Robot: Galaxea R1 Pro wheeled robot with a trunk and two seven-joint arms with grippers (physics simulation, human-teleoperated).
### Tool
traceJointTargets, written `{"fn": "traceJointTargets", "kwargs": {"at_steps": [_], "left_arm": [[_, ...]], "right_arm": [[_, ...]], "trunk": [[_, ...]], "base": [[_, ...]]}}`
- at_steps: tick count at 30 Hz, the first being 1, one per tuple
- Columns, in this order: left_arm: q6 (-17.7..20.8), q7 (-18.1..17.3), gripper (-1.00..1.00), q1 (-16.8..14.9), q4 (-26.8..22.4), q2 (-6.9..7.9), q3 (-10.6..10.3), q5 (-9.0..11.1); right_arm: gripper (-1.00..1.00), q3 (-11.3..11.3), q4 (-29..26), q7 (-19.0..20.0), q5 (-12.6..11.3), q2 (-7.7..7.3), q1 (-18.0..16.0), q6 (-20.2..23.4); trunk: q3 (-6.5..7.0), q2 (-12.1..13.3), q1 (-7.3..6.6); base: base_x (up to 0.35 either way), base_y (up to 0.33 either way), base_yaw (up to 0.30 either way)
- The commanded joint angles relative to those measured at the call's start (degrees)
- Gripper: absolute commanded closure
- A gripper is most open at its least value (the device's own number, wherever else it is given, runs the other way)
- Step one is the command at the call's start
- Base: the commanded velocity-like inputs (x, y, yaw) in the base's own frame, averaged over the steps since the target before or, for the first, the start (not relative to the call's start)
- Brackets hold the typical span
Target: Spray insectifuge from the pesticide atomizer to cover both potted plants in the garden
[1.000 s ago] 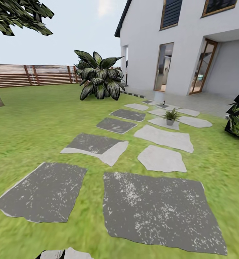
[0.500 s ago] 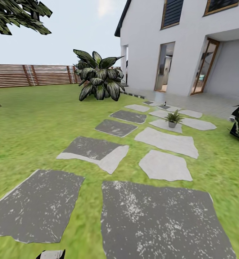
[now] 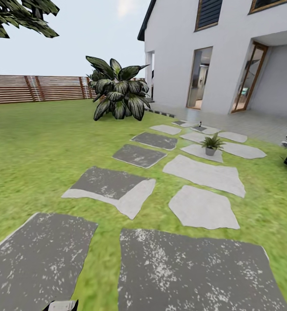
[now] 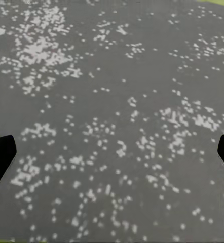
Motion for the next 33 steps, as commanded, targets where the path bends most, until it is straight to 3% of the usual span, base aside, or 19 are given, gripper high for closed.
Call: {"fn": "traceJointTargets", "kwargs": {"at_steps": [1,33], "left_arm": [[-0.1,-0.6,-1.0,0.0,0.0,-0.03,0.5,0.0],[-0.1,-0.6,-1.0,0.0,0.0,-0.05,0.5,0.0]], "right_arm": [[-1.0,-0.2,0.0,-0.2,0.6,0.03,0.0,-0.2],[-1.0,-0.3,0.0,-0.3,0.6,-0.11,0.0,-0.2]], "trunk": [[-0.05,0.0,0.02],[-0.05,0.0,0.02]], "base": [[0.339,0.0,0.0],[0.338,0.0,0.0]]}}
